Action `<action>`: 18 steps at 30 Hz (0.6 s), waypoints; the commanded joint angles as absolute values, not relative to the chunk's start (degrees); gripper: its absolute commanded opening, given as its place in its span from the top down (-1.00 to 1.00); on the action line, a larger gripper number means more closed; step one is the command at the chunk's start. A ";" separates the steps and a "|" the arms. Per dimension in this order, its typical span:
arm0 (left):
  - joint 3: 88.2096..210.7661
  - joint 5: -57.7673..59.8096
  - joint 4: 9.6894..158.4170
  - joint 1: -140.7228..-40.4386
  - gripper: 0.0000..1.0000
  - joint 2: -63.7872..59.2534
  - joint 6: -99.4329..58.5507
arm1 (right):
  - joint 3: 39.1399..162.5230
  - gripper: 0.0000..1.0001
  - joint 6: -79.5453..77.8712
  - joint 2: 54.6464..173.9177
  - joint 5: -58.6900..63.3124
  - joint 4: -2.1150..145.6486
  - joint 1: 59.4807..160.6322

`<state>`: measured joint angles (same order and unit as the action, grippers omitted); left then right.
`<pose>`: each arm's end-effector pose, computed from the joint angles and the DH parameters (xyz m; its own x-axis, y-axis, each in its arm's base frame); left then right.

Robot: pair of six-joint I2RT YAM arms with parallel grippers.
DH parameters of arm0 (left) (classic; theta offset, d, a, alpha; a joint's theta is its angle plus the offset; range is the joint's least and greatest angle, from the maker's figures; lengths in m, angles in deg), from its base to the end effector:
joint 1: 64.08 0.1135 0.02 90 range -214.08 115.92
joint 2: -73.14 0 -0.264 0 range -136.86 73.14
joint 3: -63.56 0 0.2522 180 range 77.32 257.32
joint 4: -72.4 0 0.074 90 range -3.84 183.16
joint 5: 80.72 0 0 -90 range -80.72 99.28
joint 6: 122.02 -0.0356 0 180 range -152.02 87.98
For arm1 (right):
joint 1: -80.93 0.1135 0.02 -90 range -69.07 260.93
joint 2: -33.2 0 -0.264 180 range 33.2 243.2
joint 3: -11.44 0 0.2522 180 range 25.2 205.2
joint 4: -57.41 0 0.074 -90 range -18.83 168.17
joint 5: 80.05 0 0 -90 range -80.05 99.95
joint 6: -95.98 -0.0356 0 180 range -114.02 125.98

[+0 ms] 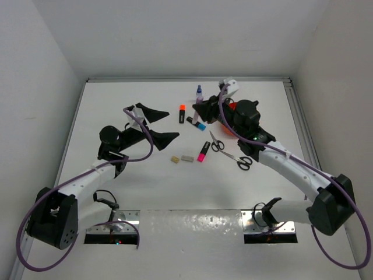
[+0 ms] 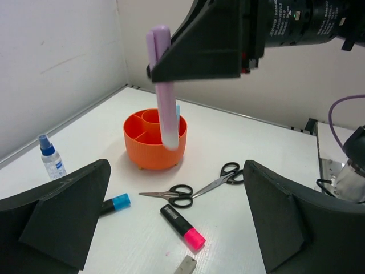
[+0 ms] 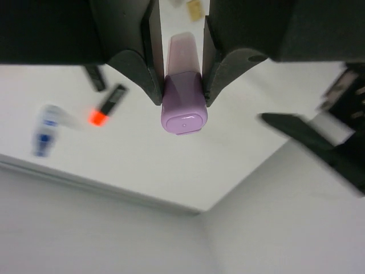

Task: Sort the stationery into containers
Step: Close the pen cap on the pen, then place the pen in the storage box.

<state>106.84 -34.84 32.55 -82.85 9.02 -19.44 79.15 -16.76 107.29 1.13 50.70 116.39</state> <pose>0.2141 -0.0990 0.2937 0.1150 -0.2042 -0.9722 0.9009 0.4339 0.0154 0.2473 0.1828 0.3400 -0.2655 0.2798 -0.9226 -0.6457 0.6590 0.3857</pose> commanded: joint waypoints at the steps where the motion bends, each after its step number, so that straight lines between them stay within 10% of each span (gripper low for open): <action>1: 106.50 -34.32 32.80 -82.80 -0.99 11.26 -22.88 | 76.89 1.00 -12.05 102.03 22.11 51.39 113.72; 18: 106.41 -29.39 36.94 -82.01 -0.99 10.38 -24.20 | 67.83 1.00 -25.04 105.44 45.72 54.12 96.93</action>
